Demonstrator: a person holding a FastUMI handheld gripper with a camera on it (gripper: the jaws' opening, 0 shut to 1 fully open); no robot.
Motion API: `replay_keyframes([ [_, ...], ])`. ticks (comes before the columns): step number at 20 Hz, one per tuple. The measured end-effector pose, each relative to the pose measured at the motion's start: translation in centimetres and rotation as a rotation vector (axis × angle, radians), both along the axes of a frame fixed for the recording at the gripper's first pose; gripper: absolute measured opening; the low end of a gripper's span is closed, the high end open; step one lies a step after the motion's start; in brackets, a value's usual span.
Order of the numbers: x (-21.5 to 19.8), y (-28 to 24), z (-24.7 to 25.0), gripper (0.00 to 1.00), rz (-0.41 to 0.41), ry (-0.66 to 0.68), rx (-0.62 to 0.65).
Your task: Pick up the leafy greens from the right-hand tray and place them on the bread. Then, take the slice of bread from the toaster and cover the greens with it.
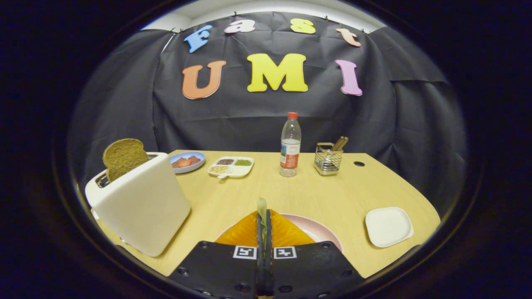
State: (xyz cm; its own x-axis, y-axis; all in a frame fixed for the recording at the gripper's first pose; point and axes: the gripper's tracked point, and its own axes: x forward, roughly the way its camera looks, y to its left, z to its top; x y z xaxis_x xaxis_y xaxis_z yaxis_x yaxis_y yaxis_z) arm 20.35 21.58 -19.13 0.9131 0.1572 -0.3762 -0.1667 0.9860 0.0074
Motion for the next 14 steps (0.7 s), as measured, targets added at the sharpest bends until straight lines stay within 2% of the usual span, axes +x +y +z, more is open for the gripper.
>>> replay_keyframes([
  [6,2.5,-1.8,-2.1,0.02,-0.020,0.056,-0.062],
  [8,2.6,-2.2,-2.3,0.09,-0.027,0.072,-0.057],
  [10,2.4,-2.3,-2.5,0.11,-0.024,0.084,-0.047],
  [11,2.5,-2.6,-2.5,0.21,-0.033,0.084,-0.054],
  [12,2.2,-2.6,-2.3,0.22,-0.028,0.084,-0.051],
  [14,1.8,-2.5,-2.1,0.37,-0.022,0.091,-0.053],
])
